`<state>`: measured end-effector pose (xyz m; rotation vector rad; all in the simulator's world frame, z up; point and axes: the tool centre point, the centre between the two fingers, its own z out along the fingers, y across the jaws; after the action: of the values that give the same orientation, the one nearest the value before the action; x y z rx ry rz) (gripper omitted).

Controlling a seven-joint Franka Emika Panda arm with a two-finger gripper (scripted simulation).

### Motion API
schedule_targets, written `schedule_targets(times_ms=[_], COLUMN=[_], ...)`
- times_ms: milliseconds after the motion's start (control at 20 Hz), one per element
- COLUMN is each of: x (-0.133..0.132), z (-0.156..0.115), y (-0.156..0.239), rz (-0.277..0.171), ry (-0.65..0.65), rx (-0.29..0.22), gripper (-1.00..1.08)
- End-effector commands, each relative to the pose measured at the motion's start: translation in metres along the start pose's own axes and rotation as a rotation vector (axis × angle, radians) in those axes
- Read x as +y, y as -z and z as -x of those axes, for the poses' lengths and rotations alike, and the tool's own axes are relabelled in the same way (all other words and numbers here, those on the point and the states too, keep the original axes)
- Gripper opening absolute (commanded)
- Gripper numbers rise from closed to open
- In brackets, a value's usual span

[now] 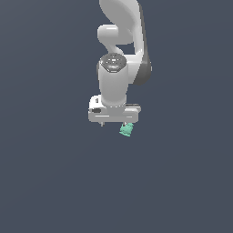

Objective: Pick up the object and move it to a goal position.

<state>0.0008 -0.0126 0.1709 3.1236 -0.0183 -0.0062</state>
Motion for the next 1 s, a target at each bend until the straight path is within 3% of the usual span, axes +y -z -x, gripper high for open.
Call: schedule_targets(times_ms=[0, 400, 950], x=[0.0, 0.031, 0.022], z=[0.0, -0.01, -0.006], y=[0.0, 0.006, 0.0], rz=[0.0, 0.007, 0.004], ry=[0.0, -0.075, -0.096], rx=[0.0, 0.031, 0.029], gripper=[1.0, 1.0, 1.0])
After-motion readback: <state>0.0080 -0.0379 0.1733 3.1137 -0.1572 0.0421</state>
